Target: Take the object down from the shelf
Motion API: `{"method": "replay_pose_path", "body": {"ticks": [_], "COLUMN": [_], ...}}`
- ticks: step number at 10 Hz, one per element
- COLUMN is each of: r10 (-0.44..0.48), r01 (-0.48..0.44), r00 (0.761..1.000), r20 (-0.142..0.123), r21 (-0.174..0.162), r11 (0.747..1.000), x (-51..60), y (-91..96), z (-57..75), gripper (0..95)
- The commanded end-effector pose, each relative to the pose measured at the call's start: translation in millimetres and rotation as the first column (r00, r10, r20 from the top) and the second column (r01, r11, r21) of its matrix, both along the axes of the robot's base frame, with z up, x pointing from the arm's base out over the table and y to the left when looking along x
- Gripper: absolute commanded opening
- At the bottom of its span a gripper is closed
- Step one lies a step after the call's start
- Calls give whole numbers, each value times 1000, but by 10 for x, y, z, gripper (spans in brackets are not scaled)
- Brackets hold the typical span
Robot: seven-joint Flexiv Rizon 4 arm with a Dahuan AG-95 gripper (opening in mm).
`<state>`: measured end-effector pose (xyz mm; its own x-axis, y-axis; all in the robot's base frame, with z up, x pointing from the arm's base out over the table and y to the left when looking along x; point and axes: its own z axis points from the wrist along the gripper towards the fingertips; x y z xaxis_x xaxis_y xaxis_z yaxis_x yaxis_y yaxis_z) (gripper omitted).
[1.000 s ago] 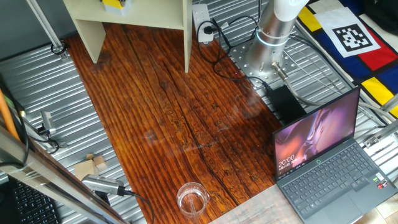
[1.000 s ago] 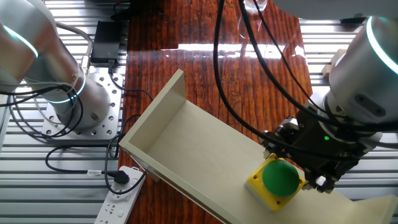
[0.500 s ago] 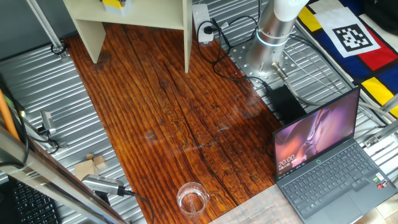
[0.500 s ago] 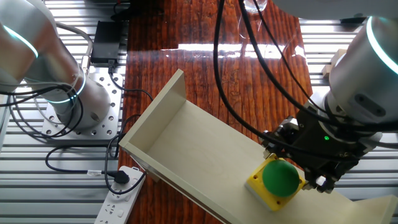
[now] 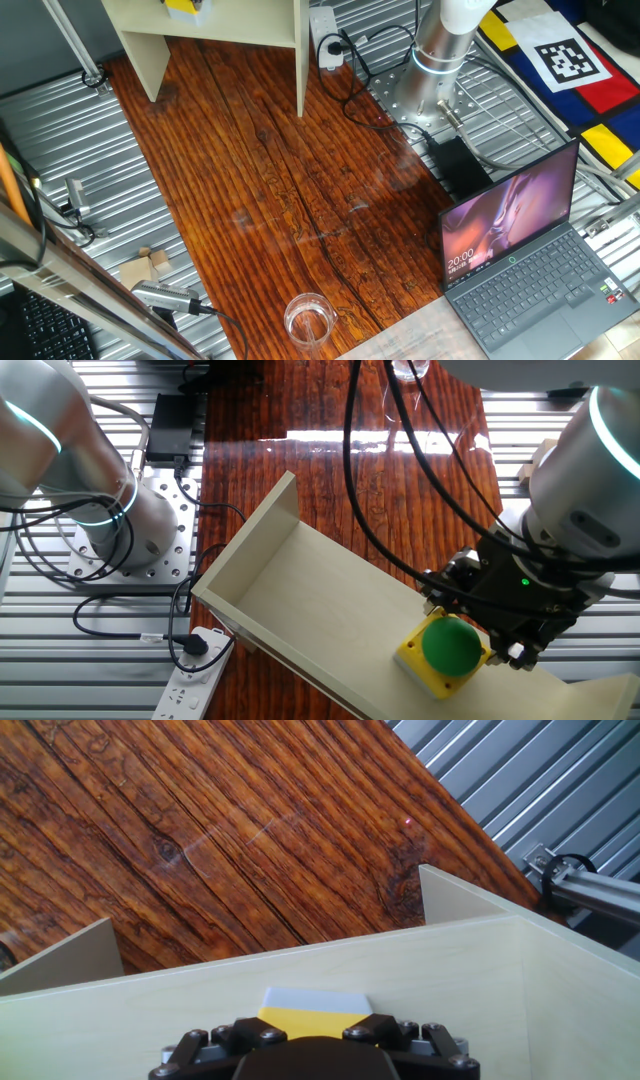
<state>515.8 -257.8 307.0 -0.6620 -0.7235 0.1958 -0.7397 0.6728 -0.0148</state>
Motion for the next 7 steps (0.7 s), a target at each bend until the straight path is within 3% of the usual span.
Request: {"method": "replay_pose_path", "body": {"ticks": [1,7], "r10": [-29,-26], "r01": [29,26], "r00": [1000,1000], "r20": [-10,-9], "r21": [-21,-14], "r11": [999,1000], "x": [-3,10], "y": [204,251], "z": [169,174], "gripper": [0,0]}}
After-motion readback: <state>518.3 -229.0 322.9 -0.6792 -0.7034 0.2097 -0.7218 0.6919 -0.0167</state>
